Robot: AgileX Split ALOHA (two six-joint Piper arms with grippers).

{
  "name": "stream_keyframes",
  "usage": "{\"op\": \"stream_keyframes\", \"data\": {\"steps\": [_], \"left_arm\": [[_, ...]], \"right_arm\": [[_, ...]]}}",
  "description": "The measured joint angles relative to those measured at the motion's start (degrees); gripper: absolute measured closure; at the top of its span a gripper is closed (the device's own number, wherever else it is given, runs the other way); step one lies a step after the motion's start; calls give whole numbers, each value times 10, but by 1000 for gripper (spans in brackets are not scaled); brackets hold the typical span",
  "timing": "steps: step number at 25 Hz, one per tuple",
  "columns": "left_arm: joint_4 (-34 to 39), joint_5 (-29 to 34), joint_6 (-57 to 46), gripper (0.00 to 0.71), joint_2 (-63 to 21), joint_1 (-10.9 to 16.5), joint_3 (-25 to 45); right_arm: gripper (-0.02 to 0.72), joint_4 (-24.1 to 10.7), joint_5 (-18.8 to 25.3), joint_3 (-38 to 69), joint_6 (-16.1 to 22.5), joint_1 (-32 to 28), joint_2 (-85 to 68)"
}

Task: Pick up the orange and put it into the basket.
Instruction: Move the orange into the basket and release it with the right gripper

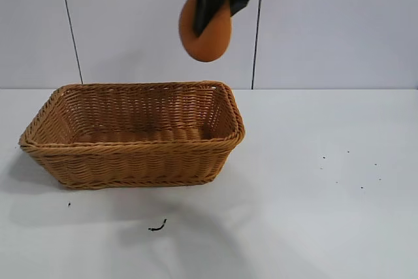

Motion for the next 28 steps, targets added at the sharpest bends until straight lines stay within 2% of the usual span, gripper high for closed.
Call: {"op": "stream_keyframes", "data": {"steps": [6, 10, 12, 15, 18, 19, 22, 25, 28], "left_arm": [[0, 0, 0, 44, 0, 0, 0], [0, 0, 0, 44, 0, 0, 0], [0, 0, 0, 44, 0, 0, 0], [0, 0, 0, 44, 0, 0, 0], [0, 0, 0, 44, 0, 0, 0], [0, 0, 0, 44, 0, 0, 0], [0, 0, 0, 44, 0, 0, 0], [0, 0, 0, 44, 0, 0, 0], [0, 0, 0, 44, 0, 0, 0]], "right_arm": [[628, 1, -58, 0, 0, 10, 71], [628, 0, -68, 0, 0, 10, 95], [604, 0, -66, 0, 0, 10, 98], [454, 0, -66, 0, 0, 10, 99], [174, 0, -60, 0, 0, 10, 94], [106, -3, -53, -2, 0, 10, 89], [31, -27, -15, -16, 1, 10, 74], [17, -56, 37, -53, 14, 6, 60], [10, -63, 75, -91, 26, -12, 54]]}}
